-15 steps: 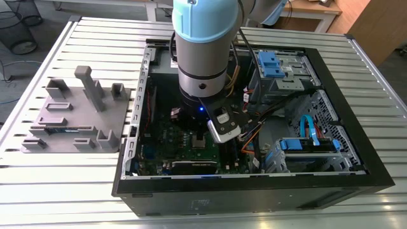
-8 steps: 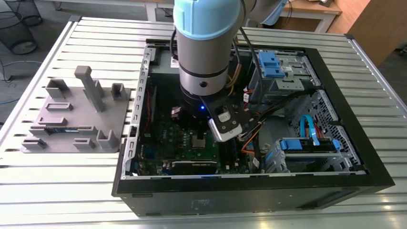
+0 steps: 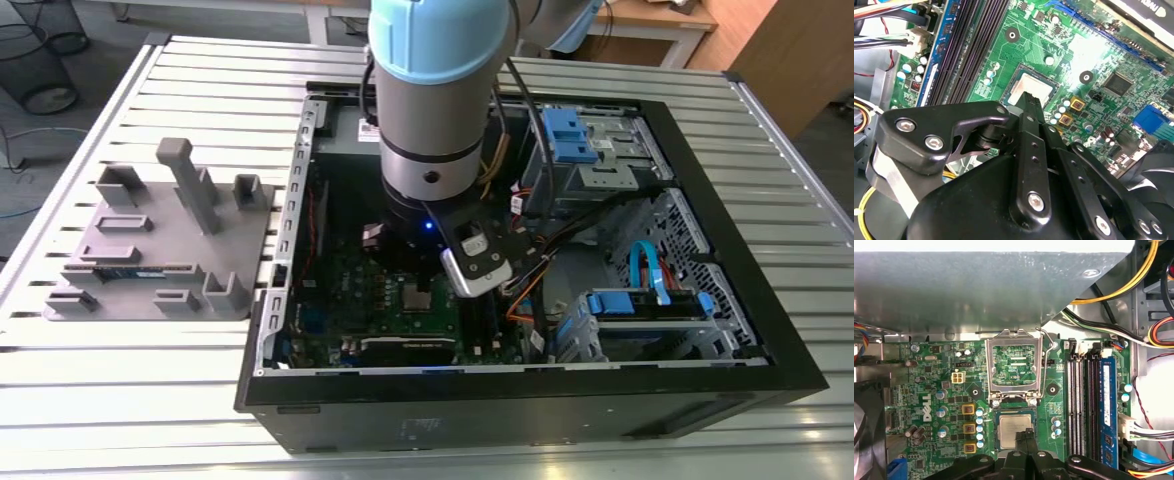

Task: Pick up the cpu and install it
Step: 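Close the cpu cover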

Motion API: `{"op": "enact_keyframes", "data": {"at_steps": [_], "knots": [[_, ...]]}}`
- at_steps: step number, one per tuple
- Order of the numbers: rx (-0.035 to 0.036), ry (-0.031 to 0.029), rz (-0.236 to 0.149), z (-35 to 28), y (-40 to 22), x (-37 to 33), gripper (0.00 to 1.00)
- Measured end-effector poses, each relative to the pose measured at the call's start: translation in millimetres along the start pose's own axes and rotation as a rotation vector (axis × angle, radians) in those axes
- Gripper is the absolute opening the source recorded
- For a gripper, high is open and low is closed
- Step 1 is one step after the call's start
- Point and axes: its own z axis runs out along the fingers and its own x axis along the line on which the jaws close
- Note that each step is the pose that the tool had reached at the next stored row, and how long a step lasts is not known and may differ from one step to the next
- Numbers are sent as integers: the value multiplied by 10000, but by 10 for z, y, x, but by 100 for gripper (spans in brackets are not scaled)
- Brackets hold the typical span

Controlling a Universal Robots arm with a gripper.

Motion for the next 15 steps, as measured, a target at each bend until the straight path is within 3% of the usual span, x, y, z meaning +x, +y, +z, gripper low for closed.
{"op": "enact_keyframes", "data": {"at_steps": [9,12,15], "knots": [[1,-2,0,1,0,-10,11],[-6,-51,-6,2,1,-11,11],[-11,-56,-9,4,1,-28,11]]}}
